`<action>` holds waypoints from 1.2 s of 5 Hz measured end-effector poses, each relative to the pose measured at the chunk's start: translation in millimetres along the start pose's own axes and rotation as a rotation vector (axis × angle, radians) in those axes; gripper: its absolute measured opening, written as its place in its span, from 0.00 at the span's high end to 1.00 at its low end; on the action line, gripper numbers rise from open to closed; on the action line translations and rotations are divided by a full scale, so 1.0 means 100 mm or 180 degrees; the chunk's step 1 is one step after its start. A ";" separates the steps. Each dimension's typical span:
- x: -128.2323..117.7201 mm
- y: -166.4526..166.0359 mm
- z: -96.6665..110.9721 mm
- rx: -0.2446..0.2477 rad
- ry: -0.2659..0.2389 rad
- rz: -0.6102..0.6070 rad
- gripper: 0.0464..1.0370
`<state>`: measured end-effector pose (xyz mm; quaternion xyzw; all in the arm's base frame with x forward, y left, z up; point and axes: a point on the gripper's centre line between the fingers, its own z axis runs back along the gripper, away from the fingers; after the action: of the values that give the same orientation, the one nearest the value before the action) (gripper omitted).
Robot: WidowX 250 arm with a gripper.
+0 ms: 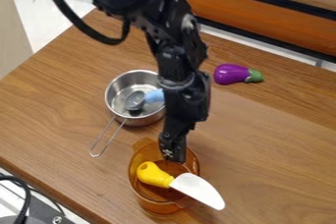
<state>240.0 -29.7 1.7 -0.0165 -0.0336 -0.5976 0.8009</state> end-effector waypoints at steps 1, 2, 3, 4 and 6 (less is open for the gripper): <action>0.04 -0.02 -0.12 0.0023 0.0025 0.0007 0.04; 0.06 -0.04 -0.22 0.0025 0.0034 -0.0005 0.09; 0.06 -0.01 -0.26 0.0089 0.0043 0.0009 0.36; 0.05 -0.04 -0.27 -0.0010 -0.0002 0.0047 0.64; 0.03 0.06 -0.20 -0.0173 -0.0057 0.0175 0.97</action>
<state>247.1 -32.8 -18.1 -0.0445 -0.0241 -0.5758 0.8160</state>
